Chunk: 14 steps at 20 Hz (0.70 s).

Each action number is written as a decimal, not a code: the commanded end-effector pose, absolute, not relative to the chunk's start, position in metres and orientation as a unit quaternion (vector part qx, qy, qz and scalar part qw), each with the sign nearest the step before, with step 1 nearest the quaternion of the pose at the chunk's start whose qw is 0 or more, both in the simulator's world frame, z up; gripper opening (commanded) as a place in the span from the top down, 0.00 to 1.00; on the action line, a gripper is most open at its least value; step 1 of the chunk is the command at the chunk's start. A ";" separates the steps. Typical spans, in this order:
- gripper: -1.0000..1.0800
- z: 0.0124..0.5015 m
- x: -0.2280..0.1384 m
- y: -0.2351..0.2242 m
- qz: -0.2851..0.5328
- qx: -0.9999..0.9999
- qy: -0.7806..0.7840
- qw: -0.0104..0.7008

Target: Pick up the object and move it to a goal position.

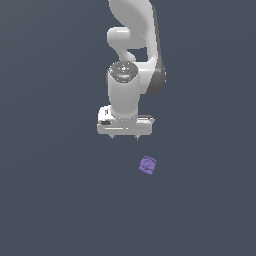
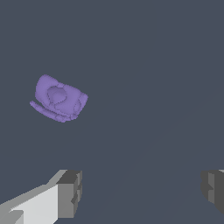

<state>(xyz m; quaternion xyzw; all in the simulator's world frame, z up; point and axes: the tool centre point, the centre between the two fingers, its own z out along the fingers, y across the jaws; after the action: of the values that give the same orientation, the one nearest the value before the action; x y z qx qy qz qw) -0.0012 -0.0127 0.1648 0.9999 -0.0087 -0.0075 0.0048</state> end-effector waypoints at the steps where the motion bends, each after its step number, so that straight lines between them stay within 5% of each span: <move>1: 0.04 0.165 -0.001 -0.013 -0.007 1.000 -0.009 0.005; 14: 0.04 0.157 -0.001 0.019 -0.008 0.999 0.031 0.004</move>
<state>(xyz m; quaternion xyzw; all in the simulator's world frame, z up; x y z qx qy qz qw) -0.0011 0.0199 0.1568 0.9995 0.0316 -0.0083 0.0040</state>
